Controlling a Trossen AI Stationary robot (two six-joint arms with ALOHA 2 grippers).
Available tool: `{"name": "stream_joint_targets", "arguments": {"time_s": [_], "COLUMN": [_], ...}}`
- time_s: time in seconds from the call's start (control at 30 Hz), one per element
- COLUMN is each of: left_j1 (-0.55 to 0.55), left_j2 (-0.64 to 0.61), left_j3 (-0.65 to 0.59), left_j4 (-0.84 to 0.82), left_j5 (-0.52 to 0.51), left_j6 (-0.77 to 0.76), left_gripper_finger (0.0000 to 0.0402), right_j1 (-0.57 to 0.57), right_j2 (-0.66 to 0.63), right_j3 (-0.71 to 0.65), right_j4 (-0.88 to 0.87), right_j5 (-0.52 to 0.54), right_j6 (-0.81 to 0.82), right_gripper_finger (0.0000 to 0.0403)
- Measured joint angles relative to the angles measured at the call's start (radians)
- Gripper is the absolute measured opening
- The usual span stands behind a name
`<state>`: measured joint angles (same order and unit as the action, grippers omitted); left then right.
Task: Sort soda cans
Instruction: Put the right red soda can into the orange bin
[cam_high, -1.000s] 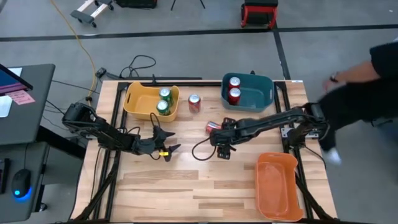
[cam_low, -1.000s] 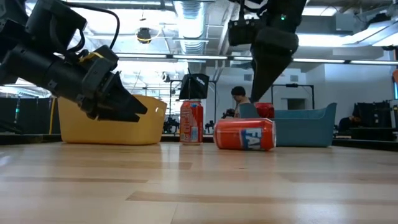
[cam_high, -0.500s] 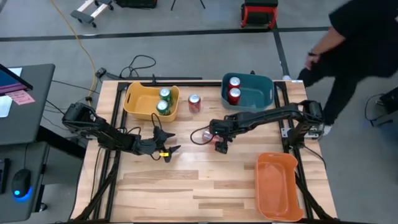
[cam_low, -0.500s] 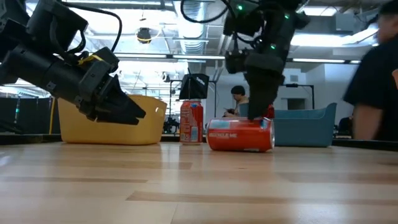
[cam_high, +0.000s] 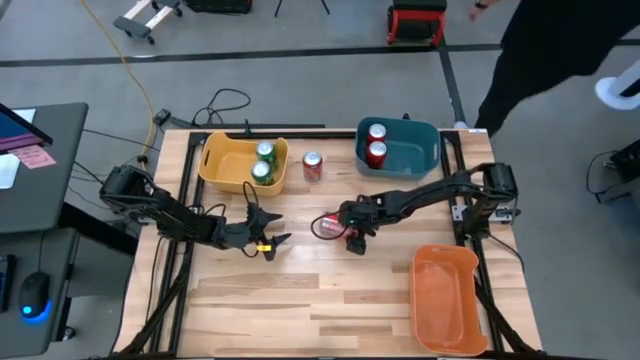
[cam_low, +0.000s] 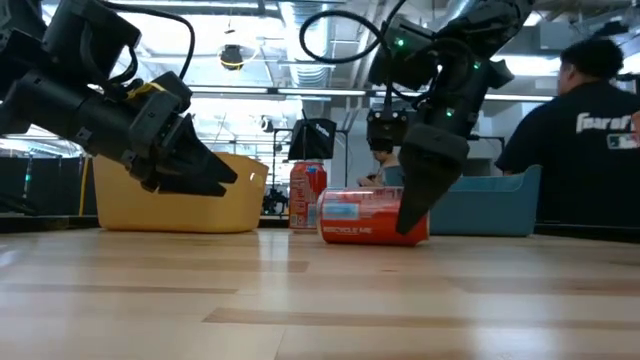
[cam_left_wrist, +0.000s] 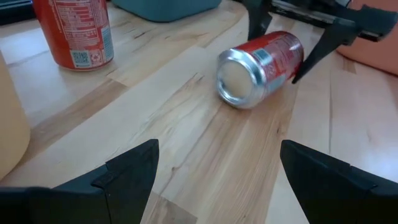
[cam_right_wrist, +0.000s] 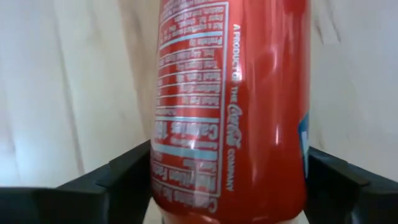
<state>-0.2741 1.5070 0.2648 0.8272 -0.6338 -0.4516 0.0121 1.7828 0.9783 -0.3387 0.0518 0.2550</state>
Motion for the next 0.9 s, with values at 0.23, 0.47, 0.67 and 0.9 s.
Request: {"name": "stream_joint_targets", "arguments": {"time_s": [0.23, 0.47, 0.67, 0.9], "left_j1": [0.0, 0.024, 0.033, 0.035], "left_j2": [0.0, 0.0, 0.0, 0.0], "left_j3": [0.0, 0.045, 0.18, 0.246], "left_j4": [0.0, 0.022, 0.016, -0.032], "left_j5": [0.0, 0.007, 0.059, 0.067], "left_j6": [-0.006, 0.024, 0.201, 0.26], "left_gripper_finger": [0.0332, 0.0332, 0.0332, 0.0332], "right_j1": [0.009, 0.031, 0.087, 0.151], "right_j2": [0.0, -0.001, 0.004, 0.004], "right_j3": [0.005, 0.112, 0.201, 0.288], "right_j4": [-0.008, -0.205, -0.22, -0.26], "right_j5": [-0.002, -0.001, -0.007, -0.001], "right_j6": [-0.02, -0.018, -0.018, -0.018], "right_gripper_finger": [0.0296, 0.0296, 0.0296, 0.0296]}}
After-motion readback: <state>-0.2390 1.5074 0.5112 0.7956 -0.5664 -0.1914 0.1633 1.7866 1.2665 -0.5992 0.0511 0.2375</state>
